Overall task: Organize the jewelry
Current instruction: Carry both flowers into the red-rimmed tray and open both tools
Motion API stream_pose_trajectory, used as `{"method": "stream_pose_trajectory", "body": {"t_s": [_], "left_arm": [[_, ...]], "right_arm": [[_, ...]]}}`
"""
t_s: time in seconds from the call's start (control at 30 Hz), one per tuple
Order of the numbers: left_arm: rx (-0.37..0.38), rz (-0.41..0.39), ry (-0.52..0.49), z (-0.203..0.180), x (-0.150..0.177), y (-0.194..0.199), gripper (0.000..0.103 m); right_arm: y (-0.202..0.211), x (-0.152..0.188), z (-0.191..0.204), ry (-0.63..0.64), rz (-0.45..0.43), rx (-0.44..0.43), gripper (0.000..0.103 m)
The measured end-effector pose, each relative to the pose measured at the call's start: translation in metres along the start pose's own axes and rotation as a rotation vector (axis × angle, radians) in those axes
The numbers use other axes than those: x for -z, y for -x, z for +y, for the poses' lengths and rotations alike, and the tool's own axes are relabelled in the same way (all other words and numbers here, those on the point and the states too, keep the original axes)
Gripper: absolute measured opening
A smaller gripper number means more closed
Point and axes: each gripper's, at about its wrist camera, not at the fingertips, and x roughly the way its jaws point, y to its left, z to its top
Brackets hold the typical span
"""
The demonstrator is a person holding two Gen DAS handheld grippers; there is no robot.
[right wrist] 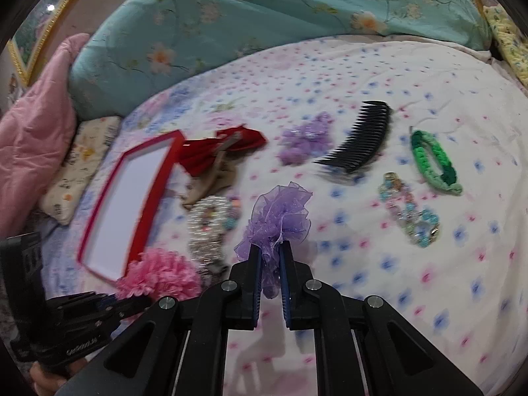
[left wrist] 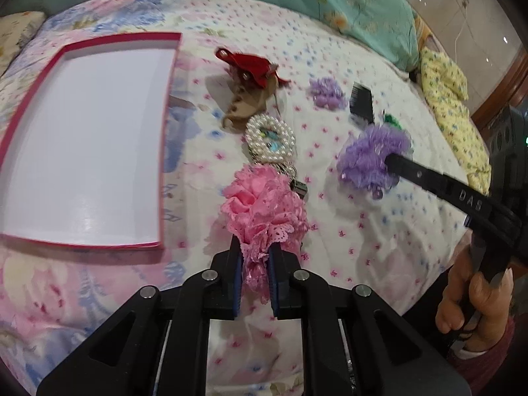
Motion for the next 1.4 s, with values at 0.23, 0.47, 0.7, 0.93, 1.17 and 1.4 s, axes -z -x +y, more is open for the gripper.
{"method": "stream_pose_trajectory", "body": {"t_s": [0.23,0.47,0.7,0.93,1.17,1.4], "left_arm": [[-0.01,-0.077,0.057,0.026,-0.005,0.035,0.011],[-0.043,-0.156,0.141,0.066,-0.012,0.064,0.011],[-0.079,-0.204,0.231,0.115,-0.019,0.08,0.011],[-0.113,-0.213,0.282,0.153,-0.02,0.079,0.011],[-0.142,-0.153,0.328,0.183,-0.02,0.056,0.011],[-0.163,-0.104,0.353,0.198,-0.02,0.037,0.011]], "right_arm": [[0.01,0.0,0.038,0.038,-0.007,-0.091,0.009],[0.006,0.0,0.094,0.112,0.004,-0.212,0.009],[-0.021,0.002,0.148,0.16,0.042,-0.301,0.009],[-0.046,0.003,0.191,0.185,0.09,-0.377,0.009],[-0.091,0.009,0.207,0.191,0.186,-0.382,0.009],[-0.117,0.019,0.201,0.183,0.252,-0.361,0.01]]}}
